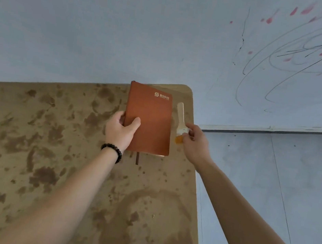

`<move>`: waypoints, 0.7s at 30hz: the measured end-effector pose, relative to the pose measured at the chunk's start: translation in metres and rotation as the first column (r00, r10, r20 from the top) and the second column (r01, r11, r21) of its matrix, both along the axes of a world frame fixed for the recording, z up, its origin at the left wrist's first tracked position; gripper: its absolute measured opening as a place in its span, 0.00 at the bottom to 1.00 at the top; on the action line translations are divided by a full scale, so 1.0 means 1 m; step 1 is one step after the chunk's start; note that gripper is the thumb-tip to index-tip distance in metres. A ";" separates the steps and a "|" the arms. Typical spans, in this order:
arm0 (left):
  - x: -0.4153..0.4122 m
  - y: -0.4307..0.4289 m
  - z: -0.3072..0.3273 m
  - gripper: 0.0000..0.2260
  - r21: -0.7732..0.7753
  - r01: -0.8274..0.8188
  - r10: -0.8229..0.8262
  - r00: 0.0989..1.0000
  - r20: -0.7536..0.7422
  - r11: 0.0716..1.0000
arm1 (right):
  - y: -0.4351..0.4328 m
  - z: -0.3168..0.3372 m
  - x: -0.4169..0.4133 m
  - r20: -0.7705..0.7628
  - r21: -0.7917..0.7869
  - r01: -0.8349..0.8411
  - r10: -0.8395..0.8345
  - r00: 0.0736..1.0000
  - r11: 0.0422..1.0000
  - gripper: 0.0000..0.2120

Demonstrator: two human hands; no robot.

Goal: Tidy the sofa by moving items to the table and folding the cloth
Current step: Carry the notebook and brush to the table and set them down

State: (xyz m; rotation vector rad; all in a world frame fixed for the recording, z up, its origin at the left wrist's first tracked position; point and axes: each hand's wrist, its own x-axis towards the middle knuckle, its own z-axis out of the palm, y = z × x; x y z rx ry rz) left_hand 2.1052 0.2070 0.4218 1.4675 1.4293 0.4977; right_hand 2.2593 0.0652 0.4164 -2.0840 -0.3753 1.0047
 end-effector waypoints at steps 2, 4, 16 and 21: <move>0.015 0.017 -0.015 0.16 0.045 0.010 -0.005 0.995 -0.104 0.999 | 0.027 -0.010 0.016 0.035 0.013 -0.060 0.060 0.998 0.998 0.19; 0.023 0.024 -0.027 0.28 0.080 0.066 -0.049 0.979 -0.200 0.995 | 0.048 -0.022 0.029 0.109 -0.002 -0.176 0.175 0.979 0.984 0.18; 0.009 -0.008 -0.067 0.40 -0.050 0.605 -0.498 0.602 -0.624 0.794 | 0.056 -0.056 0.041 0.329 -0.366 -0.532 0.641 0.693 0.763 0.30; 0.012 -0.012 -0.043 0.29 -0.039 0.624 -0.484 0.564 -0.669 0.780 | 0.043 -0.032 0.040 0.306 -0.268 -0.588 0.646 0.699 0.763 0.28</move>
